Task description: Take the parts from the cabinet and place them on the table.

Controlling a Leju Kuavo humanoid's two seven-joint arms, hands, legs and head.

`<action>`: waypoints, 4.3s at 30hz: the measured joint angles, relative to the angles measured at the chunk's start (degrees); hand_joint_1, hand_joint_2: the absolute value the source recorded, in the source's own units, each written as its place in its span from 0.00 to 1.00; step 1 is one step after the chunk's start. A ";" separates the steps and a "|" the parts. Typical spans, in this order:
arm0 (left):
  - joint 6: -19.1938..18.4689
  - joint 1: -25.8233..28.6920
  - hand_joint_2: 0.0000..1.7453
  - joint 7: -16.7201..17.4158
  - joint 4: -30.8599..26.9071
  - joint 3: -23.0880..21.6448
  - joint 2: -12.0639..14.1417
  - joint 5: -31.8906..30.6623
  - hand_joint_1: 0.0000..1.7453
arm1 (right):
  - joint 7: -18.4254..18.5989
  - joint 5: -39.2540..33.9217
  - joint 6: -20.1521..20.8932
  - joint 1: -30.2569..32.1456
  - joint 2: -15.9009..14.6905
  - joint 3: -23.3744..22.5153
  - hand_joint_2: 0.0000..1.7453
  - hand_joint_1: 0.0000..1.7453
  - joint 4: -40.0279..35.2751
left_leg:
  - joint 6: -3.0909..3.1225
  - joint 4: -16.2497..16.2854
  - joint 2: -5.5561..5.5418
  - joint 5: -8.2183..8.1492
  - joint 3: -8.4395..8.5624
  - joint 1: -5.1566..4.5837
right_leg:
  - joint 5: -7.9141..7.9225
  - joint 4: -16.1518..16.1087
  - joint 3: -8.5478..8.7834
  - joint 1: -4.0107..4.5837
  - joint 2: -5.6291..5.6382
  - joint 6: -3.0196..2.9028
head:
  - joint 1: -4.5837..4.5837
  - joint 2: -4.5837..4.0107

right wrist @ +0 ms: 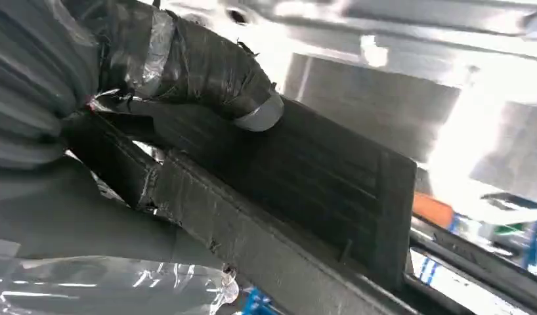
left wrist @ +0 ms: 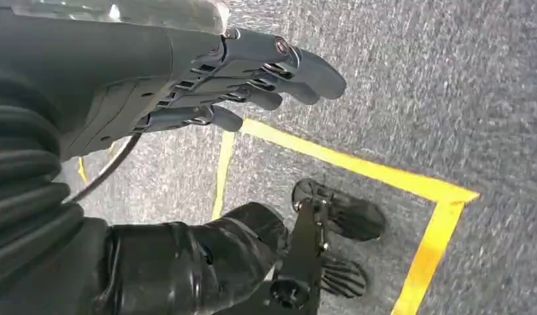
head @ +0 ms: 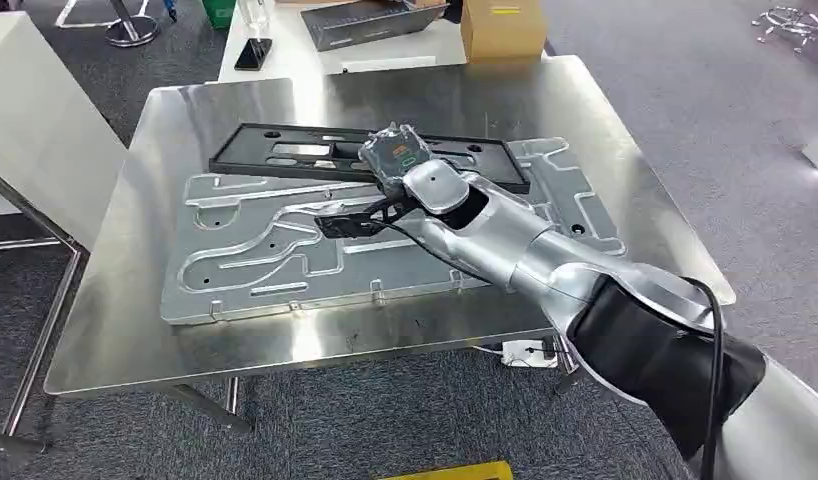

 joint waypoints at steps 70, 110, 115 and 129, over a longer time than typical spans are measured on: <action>-2.67 -0.20 0.00 -2.38 0.00 -0.92 1.27 2.51 0.00 | -0.72 0.79 -0.66 3.69 -0.37 -3.65 0.00 0.00 0.26 | -0.16 0.67 0.41 -0.19 -0.04 0.21 | -0.39 0.59 0.20 -0.61 0.16 -0.05 | -0.17 0.00; -3.96 -0.39 0.00 -2.51 0.00 -0.96 1.55 1.99 0.00 | -0.79 2.16 -0.55 5.26 -1.86 -5.03 0.00 0.00 0.31 | 2.71 -1.14 0.91 -0.01 1.96 -0.25 | -6.72 12.87 -7.89 -0.47 -0.12 2.14 | 0.70 0.00; -4.02 -0.33 0.00 -2.60 0.00 -0.98 1.49 1.99 0.00 | -0.92 2.21 -0.35 5.22 -2.05 -5.03 0.00 0.00 0.28 | 2.23 -0.70 0.84 2.66 -2.00 -0.29 | -3.74 9.85 -0.75 -0.81 -0.14 2.17 | 0.72 0.00; -3.69 -0.04 0.00 -1.97 0.00 -1.05 0.92 1.77 0.00 | -0.72 2.84 -0.33 3.85 -2.43 -5.03 0.00 0.00 0.13 | -1.16 15.20 0.42 -3.63 -5.22 0.46 | 1.62 -0.58 -1.25 -0.61 -0.38 -0.30 | 0.66 0.00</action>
